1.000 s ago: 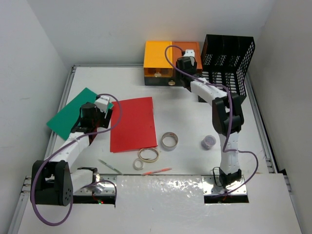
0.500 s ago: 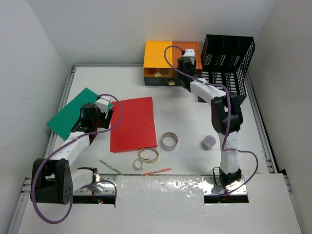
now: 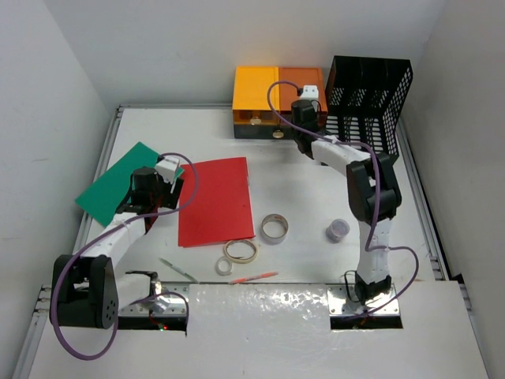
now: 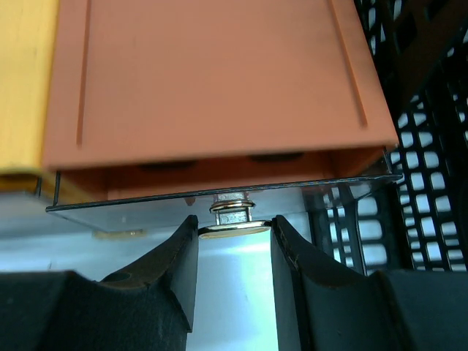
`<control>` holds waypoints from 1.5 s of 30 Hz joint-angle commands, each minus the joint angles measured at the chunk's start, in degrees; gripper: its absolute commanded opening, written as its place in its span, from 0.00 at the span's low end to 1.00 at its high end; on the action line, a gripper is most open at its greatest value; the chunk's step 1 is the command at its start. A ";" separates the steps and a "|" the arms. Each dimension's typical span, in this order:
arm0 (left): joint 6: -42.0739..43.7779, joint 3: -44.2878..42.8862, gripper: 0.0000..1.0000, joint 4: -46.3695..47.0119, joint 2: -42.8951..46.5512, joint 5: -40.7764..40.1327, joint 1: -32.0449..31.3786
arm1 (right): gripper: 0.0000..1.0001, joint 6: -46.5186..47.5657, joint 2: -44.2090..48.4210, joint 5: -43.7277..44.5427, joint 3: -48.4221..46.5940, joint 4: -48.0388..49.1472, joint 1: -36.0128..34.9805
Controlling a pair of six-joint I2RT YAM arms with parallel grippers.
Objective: Organize the desk
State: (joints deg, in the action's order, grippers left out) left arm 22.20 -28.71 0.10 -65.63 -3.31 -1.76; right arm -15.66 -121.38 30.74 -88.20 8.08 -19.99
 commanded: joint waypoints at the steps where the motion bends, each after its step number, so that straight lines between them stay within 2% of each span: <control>1: 0.13 -1.17 0.72 1.22 0.15 1.29 0.62 | 0.00 -2.62 5.01 -3.13 5.83 -1.48 0.12; 9: 0.22 -1.44 0.72 0.78 0.50 0.94 0.70 | 0.00 -3.76 13.43 -6.13 13.75 -6.23 -2.15; 12: 0.30 -1.44 0.72 0.60 0.94 1.11 0.62 | 0.01 -4.29 18.09 -7.36 19.37 -6.67 -3.12; 13: 0.30 -1.35 0.72 0.60 1.20 1.29 0.62 | 0.02 -4.20 19.15 -7.45 22.17 -6.93 -3.30; 15: 0.48 -1.35 0.72 0.52 1.38 1.73 0.62 | 0.10 -3.85 22.14 -8.32 25.43 -7.46 -4.09; 16: 0.39 -1.26 0.72 0.52 1.46 1.82 0.62 | 0.18 -3.50 22.94 -9.11 26.06 -7.90 -4.27; 17: 0.48 -1.26 0.72 0.34 1.55 1.90 0.62 | 0.31 -2.63 23.55 -10.08 26.41 -8.07 -4.53; 18: 0.39 -1.35 0.72 0.34 1.47 2.08 0.62 | 0.55 -2.19 24.08 -12.18 26.50 -10.08 -4.71; 20: 0.39 -1.35 0.72 0.17 1.73 2.43 0.62 | 0.75 -0.78 25.58 -13.77 24.93 -14.91 -4.80; 21: 0.39 -1.35 0.72 0.17 1.73 2.43 0.62 | 0.95 -0.25 26.28 -15.52 23.88 -16.85 -4.88; 22: 0.39 -1.44 0.72 0.08 1.82 2.52 0.62 | 0.99 0.19 28.29 -16.06 23.69 -20.69 -4.88; 26: 0.48 -1.35 0.72 -0.01 2.52 2.70 0.62 | 0.99 1.51 36.99 -16.59 27.37 -27.66 -4.97; 28: 0.57 -1.17 0.72 -0.01 2.96 2.96 0.62 | 0.99 0.99 40.77 -15.80 32.20 -30.74 -4.80; 34: 0.57 -1.17 0.72 -0.01 3.22 3.48 0.62 | 0.99 -4.02 50.01 -8.35 42.05 -40.32 -4.88; 37: 0.57 -1.26 0.72 -0.01 3.14 4.37 0.70 | 0.99 -5.43 52.47 -5.26 46.62 -39.81 -3.84; 45: 0.57 -1.17 0.72 -2.12 4.63 4.01 0.62 | 0.99 -7.98 51.25 -9.99 51.20 -35.86 -0.49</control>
State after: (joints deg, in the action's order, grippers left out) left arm 22.28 -28.71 -2.87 -63.22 0.21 -1.76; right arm -21.47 -70.17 21.26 -37.89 -30.22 -21.12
